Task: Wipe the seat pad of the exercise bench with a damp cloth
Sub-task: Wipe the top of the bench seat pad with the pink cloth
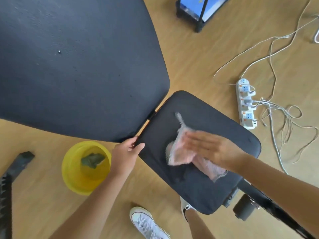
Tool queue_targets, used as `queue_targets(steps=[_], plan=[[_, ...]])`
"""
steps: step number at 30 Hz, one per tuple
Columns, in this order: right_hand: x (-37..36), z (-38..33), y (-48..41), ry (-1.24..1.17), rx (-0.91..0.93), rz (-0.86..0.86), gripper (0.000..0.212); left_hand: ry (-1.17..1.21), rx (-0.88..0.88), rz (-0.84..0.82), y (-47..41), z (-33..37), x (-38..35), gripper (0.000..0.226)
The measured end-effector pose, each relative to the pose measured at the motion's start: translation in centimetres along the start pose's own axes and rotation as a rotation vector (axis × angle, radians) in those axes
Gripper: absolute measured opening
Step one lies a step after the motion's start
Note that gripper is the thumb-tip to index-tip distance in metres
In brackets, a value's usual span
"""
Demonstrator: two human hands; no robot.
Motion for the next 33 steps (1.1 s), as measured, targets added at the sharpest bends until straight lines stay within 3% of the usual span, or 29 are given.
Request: queue_targets(steps=[2, 4, 7, 9, 10, 12, 13, 14, 15, 17, 18, 19, 20, 21, 23, 24, 25, 26, 27, 29, 30, 32, 33], plan=[[0.0, -0.9, -0.2, -0.041, -0.364, 0.193, 0.040, -0.026, 0.003, -0.002, -0.1, -0.1, 0.1, 0.046], [-1.9, -4.9, -0.6, -0.069, -0.542, 0.204, 0.045, -0.050, 0.014, -0.008, -0.4, -0.1, 0.2, 0.047], [-3.9, -10.9, -0.6, 0.122, -0.160, -0.105, 0.044, -0.051, 0.025, -0.039, -0.7, 0.2, 0.4, 0.047], [-2.4, -7.9, -0.5, 0.165, 0.007, -0.138, 0.045, -0.037, 0.041, -0.072, -0.8, 0.3, 0.6, 0.048], [-1.4, -5.2, -0.6, 0.141, -0.079, -0.067, 0.042, -0.028, 0.045, -0.087, -0.9, 0.2, 0.8, 0.049], [1.1, 0.5, -1.9, 0.090, -0.511, 0.141, 0.042, -0.022, 0.047, -0.101, -1.2, 0.0, 1.0, 0.050], [1.7, 1.9, -3.0, 0.009, -0.761, 0.199, 0.042, -0.016, 0.048, -0.106, -1.3, -0.1, 1.1, 0.051], [1.8, 1.3, -4.5, -0.044, -0.901, 0.170, 0.039, -0.013, 0.046, -0.113, -1.4, -0.2, 1.2, 0.051], [1.5, -1.4, -5.8, -0.055, -0.836, 0.060, 0.037, -0.020, 0.038, -0.120, -1.4, -0.1, 1.2, 0.051], [-1.5, -6.9, -6.3, 0.228, -0.498, -0.156, 0.048, -0.046, 0.004, -0.146, -1.5, -0.1, 1.1, 0.047], [-2.3, -9.5, -5.8, 0.220, -0.257, -0.245, 0.052, -0.048, -0.004, -0.148, -1.5, -0.1, 1.2, 0.045], [-1.9, -11.1, -4.9, 0.055, -0.083, -0.296, 0.047, -0.040, 0.006, -0.143, -1.5, -0.1, 1.2, 0.046], [-1.0, -11.1, -4.6, -0.307, -0.108, -0.287, 0.041, -0.030, 0.022, -0.139, -1.6, -0.2, 1.2, 0.048], [-0.7, -9.6, -3.7, -0.602, -0.173, -0.160, 0.041, -0.020, 0.033, -0.138, -1.6, -0.2, 1.2, 0.050], [0.9, -4.7, -3.3, -0.527, -0.557, 0.050, 0.023, -0.007, 0.043, -0.141, -1.5, -0.3, 1.1, 0.051], [0.5, -3.7, -3.1, -0.496, -0.701, 0.123, 0.031, 0.001, 0.052, -0.139, -1.4, -0.3, 1.0, 0.051], [0.1, -4.2, -3.4, -0.292, -0.751, 0.279, 0.040, 0.011, 0.065, -0.136, -1.4, -0.3, 1.0, 0.051], [-0.8, -6.3, -3.7, -0.251, -0.717, 0.336, 0.042, 0.023, 0.078, -0.138, -1.4, -0.2, 1.1, 0.051], [-1.9, -9.1, -3.2, -0.157, -0.662, 0.203, 0.040, 0.032, 0.086, -0.143, -1.4, -0.2, 1.1, 0.051], [-3.0, -13.8, -3.7, -0.357, -0.629, -0.050, 0.037, 0.036, 0.092, -0.154, -1.5, -0.2, 1.2, 0.051], [-2.7, -14.2, -3.0, -0.394, -0.402, -0.187, 0.049, 0.044, 0.097, -0.160, -1.4, -0.1, 1.2, 0.051], [-0.6, -10.7, -1.6, -0.394, -0.290, -0.163, 0.050, 0.072, 0.107, -0.164, -1.4, 0.0, 1.1, 0.052], [0.6, -7.7, -1.0, -0.399, -0.437, -0.055, 0.037, 0.084, 0.113, -0.160, -1.4, -0.1, 1.1, 0.052]])
Point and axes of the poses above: each hand's wrist, its own y-axis away from the middle knuckle, its own x-axis out of the back of the hand, z = x × y, the point moved 1 cm from there along -y, towards the middle knuckle, and after that the axes turned 2 degrees about -y, right-handed, at the moved point
